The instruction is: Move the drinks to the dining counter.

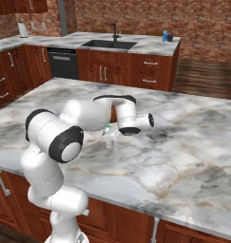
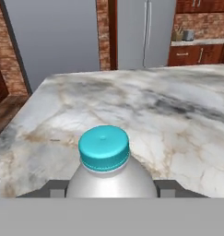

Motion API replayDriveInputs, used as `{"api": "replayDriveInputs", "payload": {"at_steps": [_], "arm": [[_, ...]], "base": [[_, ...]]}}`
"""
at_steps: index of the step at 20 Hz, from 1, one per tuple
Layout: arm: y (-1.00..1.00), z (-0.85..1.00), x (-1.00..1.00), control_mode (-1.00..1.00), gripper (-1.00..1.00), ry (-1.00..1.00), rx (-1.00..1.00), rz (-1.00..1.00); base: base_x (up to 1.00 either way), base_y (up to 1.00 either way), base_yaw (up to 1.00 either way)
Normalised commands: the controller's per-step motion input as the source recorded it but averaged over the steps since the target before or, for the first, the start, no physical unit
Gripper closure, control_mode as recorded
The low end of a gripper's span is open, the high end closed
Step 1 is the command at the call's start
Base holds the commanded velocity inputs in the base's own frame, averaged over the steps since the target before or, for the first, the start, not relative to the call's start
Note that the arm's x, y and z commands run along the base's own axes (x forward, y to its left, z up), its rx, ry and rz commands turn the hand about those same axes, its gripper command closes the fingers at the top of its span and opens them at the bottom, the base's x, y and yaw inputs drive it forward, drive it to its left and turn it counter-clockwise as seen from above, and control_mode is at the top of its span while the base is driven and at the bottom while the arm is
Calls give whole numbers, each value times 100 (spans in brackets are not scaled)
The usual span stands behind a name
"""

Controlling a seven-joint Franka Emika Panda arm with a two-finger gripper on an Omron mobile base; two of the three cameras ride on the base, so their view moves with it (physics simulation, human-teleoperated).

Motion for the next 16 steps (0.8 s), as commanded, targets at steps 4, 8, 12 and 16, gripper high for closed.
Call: {"api": "replayDriveInputs", "payload": {"at_steps": [4, 8, 12, 16], "arm": [[0, 100, -73, -100, 100, -29, 3, 7], [0, 80, -92, -100, 100, -22, 1, 9], [0, 52, -100, -100, 100, -19, 0, 12], [6, 24, -91, -100, 100, -20, -1, 11]], "base": [[0, 0, 0], [0, 0, 0], [0, 0, 0], [0, 0, 0]]}}
